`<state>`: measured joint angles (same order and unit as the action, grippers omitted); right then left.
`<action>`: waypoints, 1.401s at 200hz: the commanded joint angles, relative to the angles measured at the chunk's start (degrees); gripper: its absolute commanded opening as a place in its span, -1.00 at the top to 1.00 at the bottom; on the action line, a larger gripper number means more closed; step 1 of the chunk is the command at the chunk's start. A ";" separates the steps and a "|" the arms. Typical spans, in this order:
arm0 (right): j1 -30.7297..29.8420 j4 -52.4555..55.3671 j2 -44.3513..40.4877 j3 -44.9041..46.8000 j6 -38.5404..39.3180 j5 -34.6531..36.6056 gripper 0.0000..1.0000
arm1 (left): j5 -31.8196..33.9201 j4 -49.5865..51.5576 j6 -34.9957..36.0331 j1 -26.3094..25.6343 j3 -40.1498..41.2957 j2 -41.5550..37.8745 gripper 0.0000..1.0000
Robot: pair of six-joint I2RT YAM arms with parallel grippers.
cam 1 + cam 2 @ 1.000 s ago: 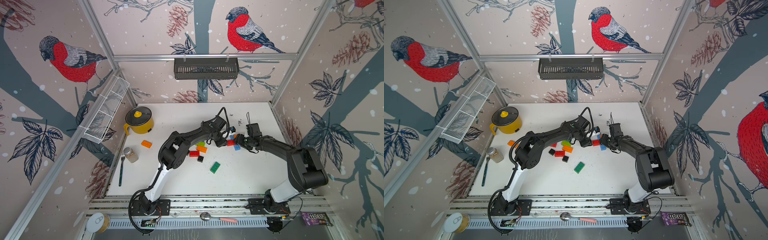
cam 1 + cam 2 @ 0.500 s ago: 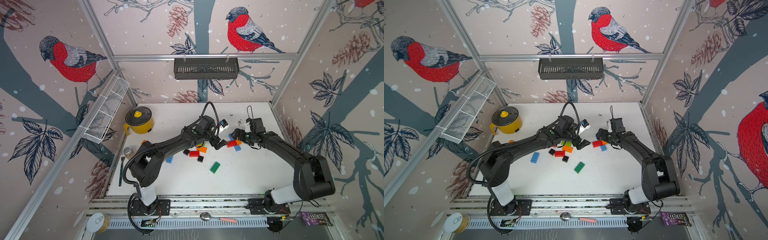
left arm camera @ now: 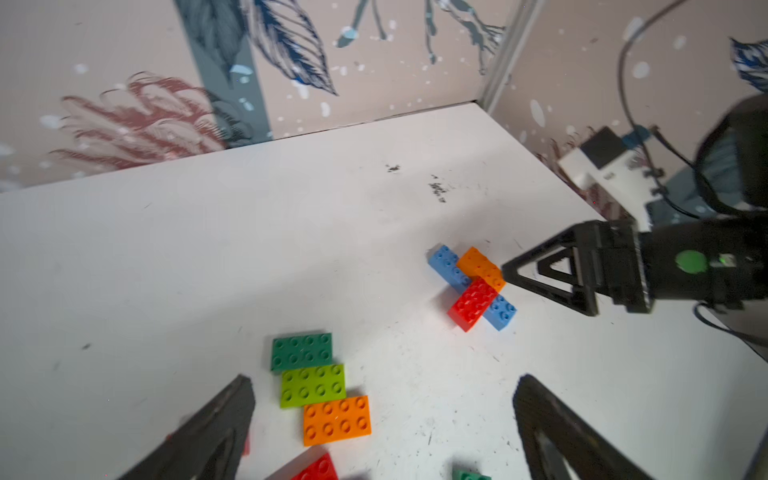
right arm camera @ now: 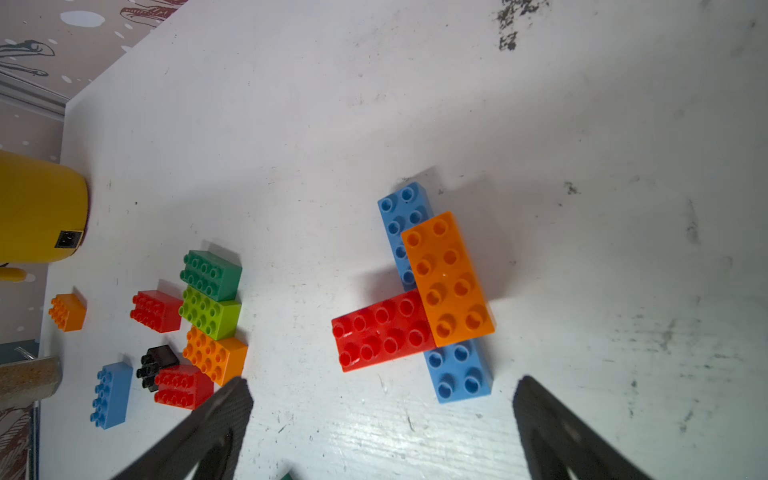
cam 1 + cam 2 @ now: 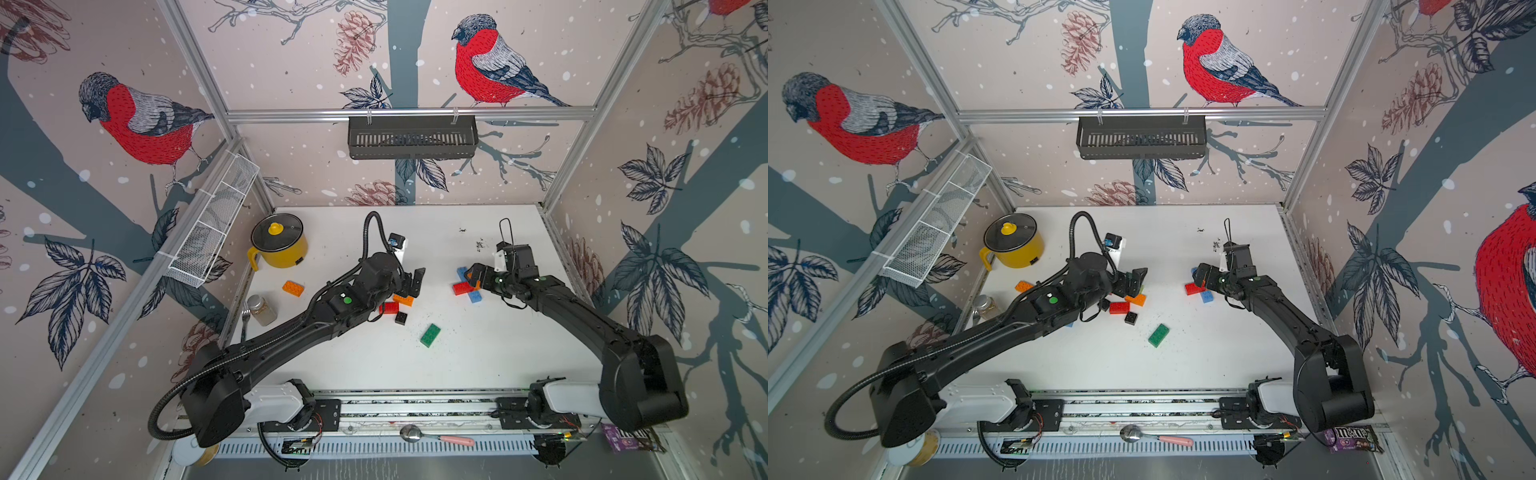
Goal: Assemble a small pinwheel with lego
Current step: Adjust the lego brick at the center of the board.
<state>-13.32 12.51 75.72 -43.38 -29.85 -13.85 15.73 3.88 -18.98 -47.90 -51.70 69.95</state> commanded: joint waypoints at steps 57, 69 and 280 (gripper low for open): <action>0.14 -13.00 0.12 9.10 -2.41 -2.62 -0.99 | 20.06 9.09 -17.72 0.62 16.85 -11.91 -0.94; 0.14 -14.46 0.87 9.53 -2.41 -3.05 -0.99 | 19.10 8.96 -19.72 2.42 19.31 -12.54 -0.94; -2.33 -13.09 -0.34 7.78 -3.66 -5.13 -0.98 | -3.89 -1.61 -22.47 23.74 27.25 -0.01 -0.76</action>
<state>-15.99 -1.91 76.05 -35.64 -34.26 -18.22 15.42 1.21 -40.05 -24.34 -23.86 68.25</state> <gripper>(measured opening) 0.993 0.887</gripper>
